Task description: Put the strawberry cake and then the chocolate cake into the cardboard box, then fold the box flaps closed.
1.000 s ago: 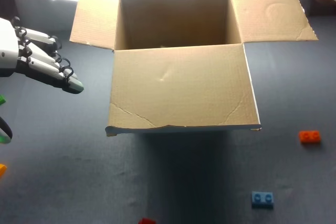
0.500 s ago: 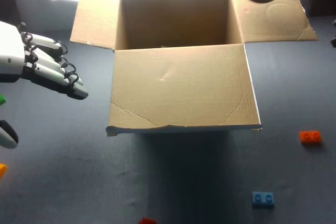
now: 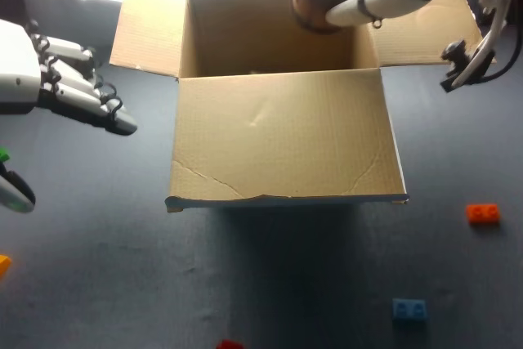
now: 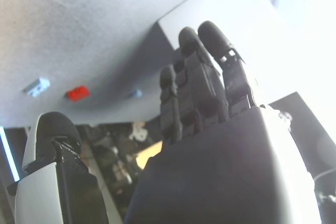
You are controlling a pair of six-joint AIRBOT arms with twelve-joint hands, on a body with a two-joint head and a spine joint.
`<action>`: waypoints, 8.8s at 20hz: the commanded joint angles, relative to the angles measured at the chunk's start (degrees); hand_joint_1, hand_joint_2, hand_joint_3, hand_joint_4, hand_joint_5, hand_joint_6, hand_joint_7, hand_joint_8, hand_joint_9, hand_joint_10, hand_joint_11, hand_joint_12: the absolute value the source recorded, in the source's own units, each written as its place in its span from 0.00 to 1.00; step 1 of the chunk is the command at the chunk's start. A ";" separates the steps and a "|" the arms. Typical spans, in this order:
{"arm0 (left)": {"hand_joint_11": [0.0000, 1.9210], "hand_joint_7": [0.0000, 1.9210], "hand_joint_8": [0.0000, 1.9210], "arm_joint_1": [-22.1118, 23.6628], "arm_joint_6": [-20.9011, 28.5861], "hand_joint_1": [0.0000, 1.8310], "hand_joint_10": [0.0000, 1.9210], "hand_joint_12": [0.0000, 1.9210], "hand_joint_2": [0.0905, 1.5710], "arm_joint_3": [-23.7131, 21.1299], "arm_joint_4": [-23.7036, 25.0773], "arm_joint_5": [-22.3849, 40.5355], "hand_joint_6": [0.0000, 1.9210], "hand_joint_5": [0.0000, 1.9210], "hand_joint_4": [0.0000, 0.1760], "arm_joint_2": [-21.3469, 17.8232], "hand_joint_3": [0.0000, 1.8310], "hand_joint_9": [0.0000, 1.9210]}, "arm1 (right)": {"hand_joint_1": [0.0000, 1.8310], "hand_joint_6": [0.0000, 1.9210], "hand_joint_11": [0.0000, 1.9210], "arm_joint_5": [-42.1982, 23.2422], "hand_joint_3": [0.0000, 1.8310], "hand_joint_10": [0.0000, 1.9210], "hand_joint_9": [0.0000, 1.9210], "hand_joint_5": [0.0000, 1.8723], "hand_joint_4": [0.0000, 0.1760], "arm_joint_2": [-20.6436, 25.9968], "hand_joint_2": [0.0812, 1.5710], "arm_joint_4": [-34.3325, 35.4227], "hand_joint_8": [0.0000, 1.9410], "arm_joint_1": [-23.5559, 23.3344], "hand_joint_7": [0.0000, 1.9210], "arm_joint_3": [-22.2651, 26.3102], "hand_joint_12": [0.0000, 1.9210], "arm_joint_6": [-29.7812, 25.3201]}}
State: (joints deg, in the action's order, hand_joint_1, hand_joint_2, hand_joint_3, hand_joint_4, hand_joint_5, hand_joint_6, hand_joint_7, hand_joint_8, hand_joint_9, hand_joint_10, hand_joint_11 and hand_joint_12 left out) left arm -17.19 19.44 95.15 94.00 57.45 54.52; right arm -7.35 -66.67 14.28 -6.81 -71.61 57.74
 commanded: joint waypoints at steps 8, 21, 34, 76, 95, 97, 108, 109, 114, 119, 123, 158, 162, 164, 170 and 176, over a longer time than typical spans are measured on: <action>0.05 0.19 0.00 0.78 -1.23 0.28 0.00 0.61 0.60 -0.56 -4.57 -1.54 0.00 0.16 0.27 -0.11 0.00 0.26 | 0.65 0.65 0.18 -9.44 0.00 0.73 0.36 0.41 0.00 -2.87 0.74 -2.26 0.62 3.16 0.48 -1.86 1.00 0.43; 0.04 0.20 0.00 1.07 -1.70 0.29 0.00 0.62 0.61 -0.54 -4.56 -2.46 0.00 0.17 0.28 -0.11 0.00 0.26 | 0.42 0.00 0.01 -11.60 0.00 0.18 0.22 0.14 0.00 -4.16 0.61 -3.43 0.00 5.85 0.23 -2.18 0.79 0.55; 0.05 0.22 0.00 17.71 0.61 0.21 0.00 0.61 0.64 1.39 2.00 -7.98 0.00 0.19 0.20 0.96 0.00 0.28 | 0.20 0.00 0.00 -9.00 0.01 0.01 0.10 0.05 0.00 16.62 0.65 -2.42 0.00 5.25 0.09 1.57 0.35 -4.30; 0.04 0.22 0.00 13.05 0.93 0.01 0.00 0.60 0.75 -5.07 6.64 -7.90 0.00 0.18 0.18 8.12 0.00 0.27 | 0.03 0.00 0.00 -27.63 0.00 0.00 0.11 0.09 0.00 14.43 0.76 1.59 0.00 27.55 0.12 7.41 0.35 11.42; 0.06 0.21 0.00 20.38 3.33 0.03 0.00 0.58 0.75 4.83 8.42 -7.16 0.00 0.18 0.18 6.02 0.00 0.26 | 0.00 0.00 0.00 -11.79 0.00 0.00 0.12 0.08 0.00 12.64 0.76 1.55 0.00 10.18 0.13 7.42 0.33 10.49; 0.06 0.21 0.00 18.82 3.66 0.03 0.00 0.58 0.75 5.80 8.67 -6.84 0.00 0.18 0.20 4.59 0.00 0.26 | 0.01 0.00 0.00 -10.29 0.00 0.00 0.12 0.08 0.00 11.95 0.76 1.55 0.00 9.15 0.13 7.41 0.32 10.49; 0.04 0.21 0.00 11.63 5.04 0.02 0.00 0.59 0.75 -0.73 8.91 0.34 0.00 0.17 0.23 -2.89 0.00 0.26 | 0.04 0.00 0.00 -7.97 0.00 0.00 0.12 0.08 0.00 9.18 0.75 1.57 0.00 8.40 0.13 7.41 0.34 10.11; 0.04 0.21 0.00 11.33 5.04 0.02 0.00 0.59 0.75 -1.16 8.91 0.99 0.00 0.17 0.23 -3.10 0.00 0.26 | 0.04 0.00 0.00 -7.97 0.00 0.00 0.12 0.08 0.00 9.08 0.75 1.57 0.00 8.42 0.13 7.41 0.34 10.11; 0.05 0.21 0.00 9.75 5.01 0.02 0.00 0.59 0.75 -4.22 8.90 3.80 0.00 0.17 0.22 -4.39 0.00 0.26 | 0.03 0.00 0.00 -8.01 0.00 0.00 0.11 0.08 0.00 8.58 0.75 1.58 0.00 9.70 0.12 7.41 0.29 10.34; 0.04 0.21 0.00 7.46 2.92 0.03 0.00 0.60 0.75 -7.73 7.78 5.03 0.00 0.17 0.22 -5.40 0.00 0.26 | 0.02 0.00 0.00 -8.53 0.00 0.00 0.12 0.08 0.00 8.58 0.75 1.59 0.00 11.62 0.12 7.41 0.38 10.45; 0.03 0.22 0.00 3.87 0.90 0.04 0.00 0.60 0.75 -9.66 6.00 5.41 0.00 0.18 0.19 -5.76 0.00 0.26 | 0.04 0.00 0.00 -8.77 0.00 0.00 0.13 0.09 0.00 8.65 0.76 1.59 0.00 11.07 0.13 7.41 0.37 10.44; 0.00 0.12 0.00 -8.30 -4.37 0.00 0.00 0.35 0.70 -27.14 -2.33 3.06 0.00 0.08 0.00 -7.19 0.00 0.12 | 0.06 0.00 0.00 -19.92 0.00 0.01 0.15 0.15 0.00 29.31 0.75 16.00 0.00 27.26 0.15 16.88 0.41 8.29; 0.00 0.12 0.00 -6.75 -3.91 0.00 0.00 0.34 0.70 -29.22 -2.05 1.90 0.00 0.09 0.00 -6.75 0.00 0.11 | 0.07 0.00 0.00 -19.83 0.00 0.00 0.13 0.13 0.00 29.25 0.76 15.91 0.00 27.39 0.13 16.89 0.41 8.29; 0.00 0.12 0.00 -5.00 -2.76 0.00 0.00 0.35 0.70 -29.86 -2.04 1.33 0.00 0.08 0.00 -6.54 0.00 0.11 | 0.05 0.00 0.00 -19.75 0.00 0.00 0.13 0.13 0.00 29.23 0.76 15.89 0.00 27.42 0.13 16.89 0.43 8.29; 0.00 0.12 0.00 1.97 2.32 0.01 0.00 0.39 0.70 -26.47 -2.78 1.21 0.00 0.09 0.00 -5.43 0.00 0.12 | 0.06 0.00 0.00 -19.72 0.00 0.00 0.14 0.13 0.00 29.21 0.77 15.70 0.00 27.48 0.13 16.97 0.42 8.29; 0.00 0.11 0.00 11.52 7.11 0.01 0.00 0.36 0.69 -19.52 -2.78 1.64 0.00 0.10 0.00 -3.06 0.00 0.10 | 0.06 0.00 0.00 -19.72 0.00 0.00 0.13 0.12 0.00 29.16 0.77 15.56 0.00 27.54 0.13 16.97 0.40 8.29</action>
State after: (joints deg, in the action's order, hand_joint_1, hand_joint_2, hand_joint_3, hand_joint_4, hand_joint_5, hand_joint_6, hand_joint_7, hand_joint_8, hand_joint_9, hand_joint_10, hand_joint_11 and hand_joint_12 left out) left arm -5.52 26.44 76.03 96.33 57.78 51.77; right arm -20.78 -38.30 30.22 21.02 -54.50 66.17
